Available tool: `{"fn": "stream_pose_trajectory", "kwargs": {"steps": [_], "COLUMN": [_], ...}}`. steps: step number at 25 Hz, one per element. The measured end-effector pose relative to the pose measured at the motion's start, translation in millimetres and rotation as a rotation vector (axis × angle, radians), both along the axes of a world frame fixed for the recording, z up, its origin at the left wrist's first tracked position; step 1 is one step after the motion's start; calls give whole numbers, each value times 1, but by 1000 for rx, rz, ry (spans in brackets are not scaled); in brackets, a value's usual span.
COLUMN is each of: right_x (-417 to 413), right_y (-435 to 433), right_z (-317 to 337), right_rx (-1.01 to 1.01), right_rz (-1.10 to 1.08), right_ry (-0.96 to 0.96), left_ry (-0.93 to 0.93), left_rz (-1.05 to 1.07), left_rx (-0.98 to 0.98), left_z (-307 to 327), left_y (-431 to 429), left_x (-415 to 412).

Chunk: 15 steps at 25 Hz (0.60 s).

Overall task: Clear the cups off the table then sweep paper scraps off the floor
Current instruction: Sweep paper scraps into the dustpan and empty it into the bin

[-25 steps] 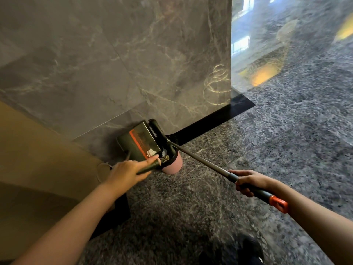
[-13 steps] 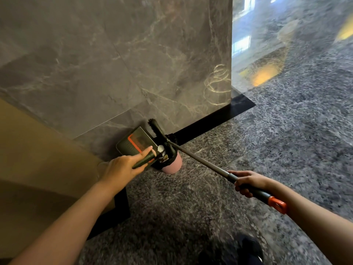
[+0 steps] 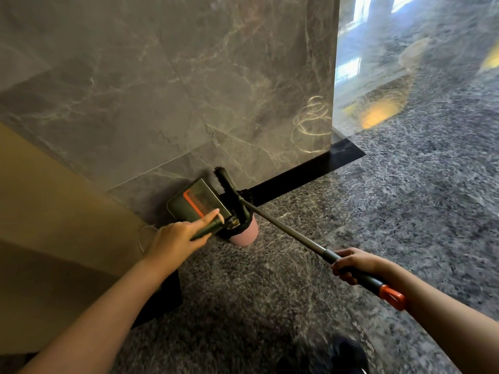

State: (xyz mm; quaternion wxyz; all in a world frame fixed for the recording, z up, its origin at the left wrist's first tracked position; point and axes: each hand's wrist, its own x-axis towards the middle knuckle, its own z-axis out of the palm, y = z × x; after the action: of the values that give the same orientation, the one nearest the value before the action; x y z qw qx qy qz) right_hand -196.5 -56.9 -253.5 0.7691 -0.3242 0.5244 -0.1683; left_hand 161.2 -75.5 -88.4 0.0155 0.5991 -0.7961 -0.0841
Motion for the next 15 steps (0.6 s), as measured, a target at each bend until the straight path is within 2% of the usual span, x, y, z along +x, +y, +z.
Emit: {"fn": "stream_pose_trajectory", "kwargs": {"steps": [7,15], "right_x": [26,34], "right_y": [-1,9], "right_z": [17,56], "right_rx": [-16,-141], "right_rz": [-66,-130], "right_ry": [-42,-70], "left_ry": [481,677], "left_rz": [452,507], "left_rx": [-265,-401], "left_z": [21,52], "left_y": [-19,-27], "left_x": [-4,15]}}
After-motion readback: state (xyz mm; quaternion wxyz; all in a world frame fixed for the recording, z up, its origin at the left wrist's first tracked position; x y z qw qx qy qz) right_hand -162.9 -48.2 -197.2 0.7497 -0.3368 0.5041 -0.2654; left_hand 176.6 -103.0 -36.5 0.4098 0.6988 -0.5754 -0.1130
